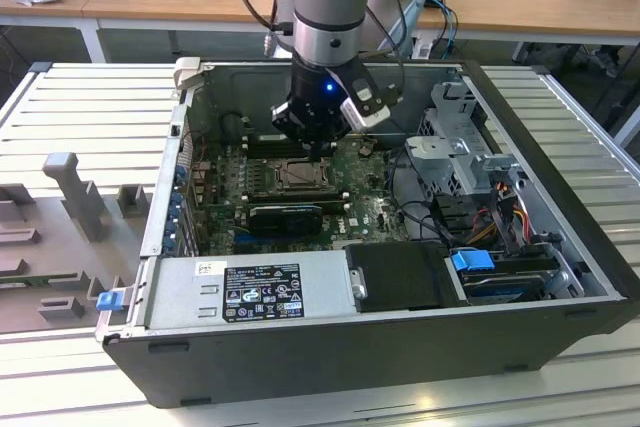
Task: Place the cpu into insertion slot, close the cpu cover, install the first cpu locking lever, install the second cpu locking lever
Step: 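Install the second cpu locking lever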
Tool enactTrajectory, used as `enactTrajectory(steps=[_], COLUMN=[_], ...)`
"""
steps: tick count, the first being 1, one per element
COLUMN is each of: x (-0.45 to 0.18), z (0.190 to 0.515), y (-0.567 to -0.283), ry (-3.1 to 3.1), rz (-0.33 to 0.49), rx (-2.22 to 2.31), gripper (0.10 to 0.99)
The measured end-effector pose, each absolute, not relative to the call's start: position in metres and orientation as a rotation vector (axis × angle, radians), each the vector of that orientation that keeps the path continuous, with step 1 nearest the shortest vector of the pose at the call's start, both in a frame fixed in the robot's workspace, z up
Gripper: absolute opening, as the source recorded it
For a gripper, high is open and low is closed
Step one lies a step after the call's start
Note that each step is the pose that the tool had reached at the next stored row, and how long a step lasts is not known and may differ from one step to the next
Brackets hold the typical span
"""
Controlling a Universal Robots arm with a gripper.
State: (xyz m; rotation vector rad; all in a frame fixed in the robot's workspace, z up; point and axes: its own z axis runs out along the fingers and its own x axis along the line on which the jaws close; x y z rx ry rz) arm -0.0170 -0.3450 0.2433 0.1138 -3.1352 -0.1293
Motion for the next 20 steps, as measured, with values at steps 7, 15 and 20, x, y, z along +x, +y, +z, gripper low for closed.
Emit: enactTrajectory(steps=[7,15,20], x=[-0.017,-0.023,-0.042], z=[0.237,0.233,0.233], y=[-0.362,-0.383,-0.387], ry=[-3.128,-3.125,-3.124], rz=[-0.187,-0.243,-0.261], rx=[0.113,0.116,0.12], gripper=[0.106,0.106,0.106])
